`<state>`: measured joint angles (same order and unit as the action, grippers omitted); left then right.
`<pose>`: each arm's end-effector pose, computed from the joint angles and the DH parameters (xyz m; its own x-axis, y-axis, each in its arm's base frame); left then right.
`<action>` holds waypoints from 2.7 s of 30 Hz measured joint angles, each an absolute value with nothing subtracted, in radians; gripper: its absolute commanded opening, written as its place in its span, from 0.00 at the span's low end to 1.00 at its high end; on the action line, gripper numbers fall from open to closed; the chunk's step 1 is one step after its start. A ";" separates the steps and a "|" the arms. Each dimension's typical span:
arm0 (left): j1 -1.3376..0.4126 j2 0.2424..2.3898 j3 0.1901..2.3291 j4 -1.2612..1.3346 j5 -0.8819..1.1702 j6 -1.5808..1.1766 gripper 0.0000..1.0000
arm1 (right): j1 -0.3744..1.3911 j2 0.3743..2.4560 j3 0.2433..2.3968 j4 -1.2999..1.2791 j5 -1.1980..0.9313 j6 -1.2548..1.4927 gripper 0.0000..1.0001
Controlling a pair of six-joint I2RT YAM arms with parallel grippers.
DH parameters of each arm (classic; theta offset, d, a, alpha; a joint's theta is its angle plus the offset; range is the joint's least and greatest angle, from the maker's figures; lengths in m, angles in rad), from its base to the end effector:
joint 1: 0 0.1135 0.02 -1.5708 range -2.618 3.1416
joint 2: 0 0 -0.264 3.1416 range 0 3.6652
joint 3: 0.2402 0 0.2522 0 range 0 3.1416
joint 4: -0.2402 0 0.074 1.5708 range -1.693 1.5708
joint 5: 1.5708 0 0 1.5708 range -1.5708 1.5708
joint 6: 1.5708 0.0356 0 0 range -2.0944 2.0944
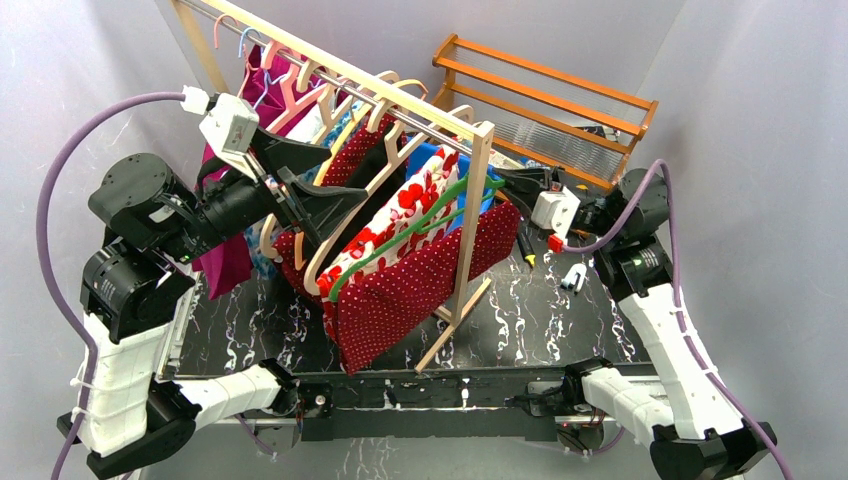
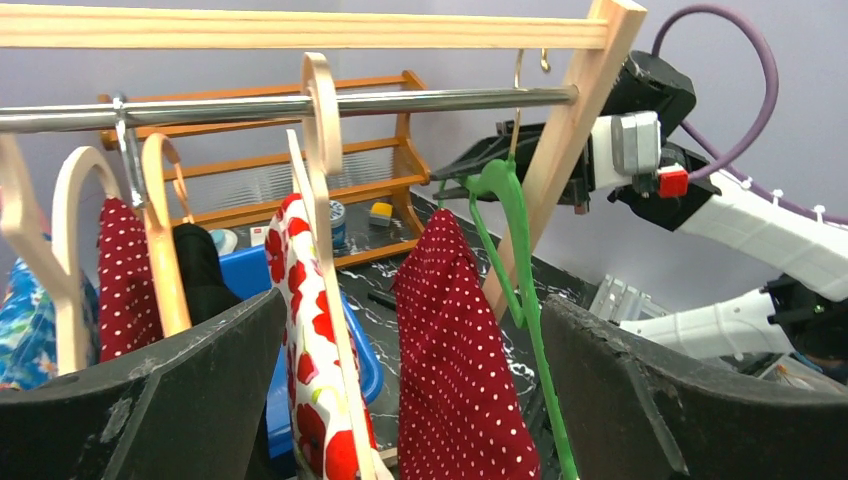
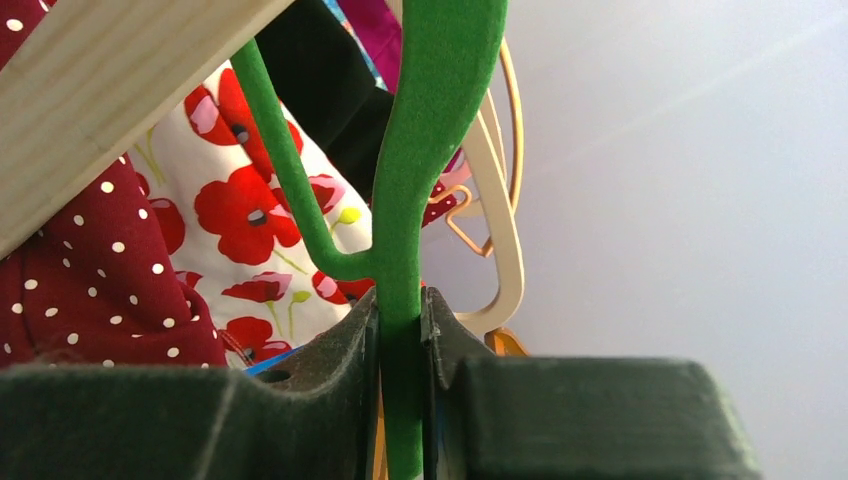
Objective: Remove the skirt from the hanger
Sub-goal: Pick up the hanger from the clothesline, then adjust the hanger.
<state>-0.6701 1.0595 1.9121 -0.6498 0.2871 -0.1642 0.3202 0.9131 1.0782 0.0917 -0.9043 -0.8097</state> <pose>0.0821 -0.0779 0.5895 0.0228 -0.2181 -0.9757 0.8279 0.5512 -0.1038 0.1651 0.0842 0.4463 0.8297 -0.1965 -0.5226 -0.4573 0.2976 -0.8380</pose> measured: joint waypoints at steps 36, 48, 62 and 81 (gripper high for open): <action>-0.670 1.022 1.879 -0.523 0.247 -0.242 0.98 | 0.321 0.731 1.028 -0.141 -0.443 -0.727 0.00; -0.670 1.038 1.878 -0.554 0.234 -0.289 0.98 | 0.321 0.771 1.043 -0.233 -0.430 -0.768 0.00; -0.670 1.098 2.007 -0.651 0.100 -0.300 0.98 | 0.321 0.617 1.132 -0.477 -0.188 -0.808 0.00; -0.670 1.182 2.204 -0.668 0.032 -0.305 0.98 | 0.321 0.538 1.309 -0.590 0.040 -0.704 0.00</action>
<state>-0.6701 1.1824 2.2044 -0.6682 0.0322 -0.3054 0.3210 0.5381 1.3094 -0.5896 0.0399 -0.7036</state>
